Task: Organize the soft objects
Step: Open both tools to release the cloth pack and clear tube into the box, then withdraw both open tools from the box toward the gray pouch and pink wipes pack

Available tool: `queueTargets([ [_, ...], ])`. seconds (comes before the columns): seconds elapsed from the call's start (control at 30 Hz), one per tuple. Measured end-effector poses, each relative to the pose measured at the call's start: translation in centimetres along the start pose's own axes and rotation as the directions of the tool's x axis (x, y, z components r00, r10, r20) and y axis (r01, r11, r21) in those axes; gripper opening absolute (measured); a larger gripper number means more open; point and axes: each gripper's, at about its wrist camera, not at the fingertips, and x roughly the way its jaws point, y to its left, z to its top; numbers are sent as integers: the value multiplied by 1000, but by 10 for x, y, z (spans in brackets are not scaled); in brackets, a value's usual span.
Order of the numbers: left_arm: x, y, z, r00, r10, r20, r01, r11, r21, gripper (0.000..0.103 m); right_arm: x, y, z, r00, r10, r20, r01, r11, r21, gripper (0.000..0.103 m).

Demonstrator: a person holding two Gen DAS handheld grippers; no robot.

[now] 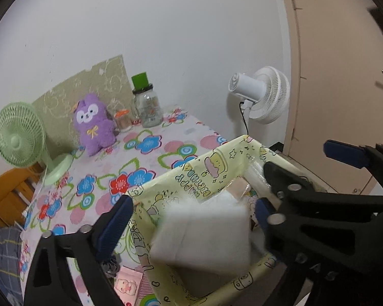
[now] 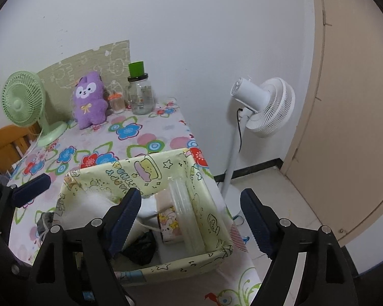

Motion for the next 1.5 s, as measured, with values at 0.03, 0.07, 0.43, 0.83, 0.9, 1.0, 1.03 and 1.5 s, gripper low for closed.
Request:
queueTargets([
  [0.03, -2, -1, 0, 1000, 2, 7, -2, 1000, 7, 103, -1, 1, 0, 1000, 2, 1, -2, 1000, 0, 83],
  [0.07, -3, -2, 0, 1000, 3, 14, -3, 1000, 12, 103, -2, 2, 0, 1000, 4, 2, -4, 1000, 1, 83],
  [0.43, -17, 8, -5, 1000, 8, 23, -8, 1000, 15, 103, -16, 20, -2, 1000, 15, 17, -15, 1000, -17, 83],
  [0.83, -34, 40, -20, 1000, 20, 7, -20, 999, -32, 103, -26, 53, -6, 998, 56, 25, -55, 998, -35, 83],
  [0.9, -38, 46, -23, 1000, 26, 8, -25, 999, -40, 103, -30, 60, -7, 998, 61, 28, -60, 997, -43, 83],
  [1.0, -42, 55, -26, 999, 32, 11, -31, 998, -50, 103, -34, 69, -8, 997, 70, 35, -68, 996, -52, 84],
  [1.03, -44, 58, -28, 999, 34, 12, -34, 998, -54, 103, -35, 71, -8, 997, 72, 37, -70, 996, -52, 85],
  [1.5, -61, 95, -44, 997, 69, 22, -66, 992, -103, 103, -50, 113, -12, 992, 107, 61, -102, 992, -76, 91],
])
